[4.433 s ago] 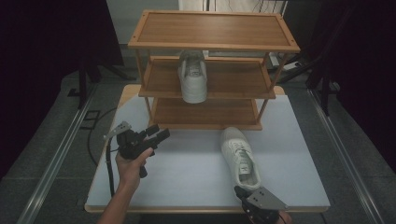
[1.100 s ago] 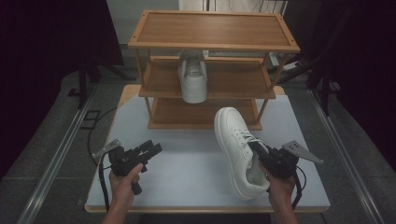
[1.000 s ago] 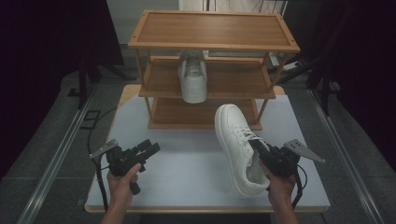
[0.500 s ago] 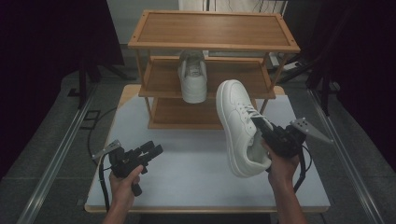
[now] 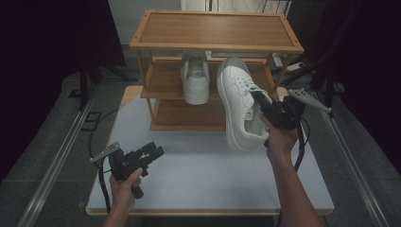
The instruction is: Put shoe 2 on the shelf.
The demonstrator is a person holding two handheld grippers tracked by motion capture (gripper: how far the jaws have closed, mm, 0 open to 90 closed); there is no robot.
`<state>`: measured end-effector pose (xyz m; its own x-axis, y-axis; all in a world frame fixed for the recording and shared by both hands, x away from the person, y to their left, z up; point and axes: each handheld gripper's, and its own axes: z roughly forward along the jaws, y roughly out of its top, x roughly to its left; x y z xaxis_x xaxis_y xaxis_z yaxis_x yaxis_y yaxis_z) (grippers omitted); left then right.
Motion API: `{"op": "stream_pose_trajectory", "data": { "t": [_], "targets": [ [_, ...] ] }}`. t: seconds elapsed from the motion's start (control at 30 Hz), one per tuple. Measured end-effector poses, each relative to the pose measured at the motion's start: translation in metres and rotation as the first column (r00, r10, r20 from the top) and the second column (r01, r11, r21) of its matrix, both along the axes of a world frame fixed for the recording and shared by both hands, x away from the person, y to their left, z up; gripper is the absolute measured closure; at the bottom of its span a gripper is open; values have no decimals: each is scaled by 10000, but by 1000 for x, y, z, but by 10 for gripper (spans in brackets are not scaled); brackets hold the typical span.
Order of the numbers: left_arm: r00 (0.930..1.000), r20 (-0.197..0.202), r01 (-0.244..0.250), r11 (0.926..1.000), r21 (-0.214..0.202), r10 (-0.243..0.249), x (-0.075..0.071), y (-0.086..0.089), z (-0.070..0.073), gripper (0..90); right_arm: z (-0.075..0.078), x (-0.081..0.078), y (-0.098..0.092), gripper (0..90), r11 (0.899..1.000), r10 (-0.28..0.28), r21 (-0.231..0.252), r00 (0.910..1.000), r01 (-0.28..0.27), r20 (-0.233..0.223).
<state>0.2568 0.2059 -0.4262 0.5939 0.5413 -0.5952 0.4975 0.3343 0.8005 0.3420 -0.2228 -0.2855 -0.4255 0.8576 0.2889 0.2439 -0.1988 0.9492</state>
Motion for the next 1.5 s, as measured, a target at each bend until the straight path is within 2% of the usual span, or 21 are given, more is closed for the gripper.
{"op": "stream_pose_trajectory", "data": {
  "t": [0.17, 0.37, 0.57, 0.8, 0.97, 1.2, 1.5],
  "targets": [
    [9988, 260, -424, 9991, -64, 425, -4, 3, 2, 372, 6, 17, 5, 831, 9994, -287, -219, 9994, 282, -197],
    [9991, 310, -292, 9996, 53, 291, -4, 2, 4, 367, 8, 37, 13, 831, 9972, -641, -423, 9968, 621, -468],
    [9995, 188, -241, 9997, -37, 241, -4, 3, 2, 366, 10, 57, 20, 831, 9952, -915, -396, 9938, 891, -633],
    [9996, 121, -269, 9996, -111, 271, -3, 5, 1, 366, 10, 72, 27, 830, 9928, -1145, -450, 9903, 1112, -787],
    [9999, 26, -169, 9998, -137, 170, -2, 3, -1, 366, 8, 85, 33, 829, 9916, -1277, -315, 9867, 1251, -1006],
    [9999, -9, -146, 9998, -135, 146, -1, 3, -2, 366, 9, 103, 40, 829, 9865, -1609, -488, 9809, 1564, -1095],
    [9998, -144, -140, 9998, -145, 138, 2, 4, -6, 366, 14, 120, 48, 828, 9840, -1744, -569, 9786, 1691, -1092]
  ]
}}
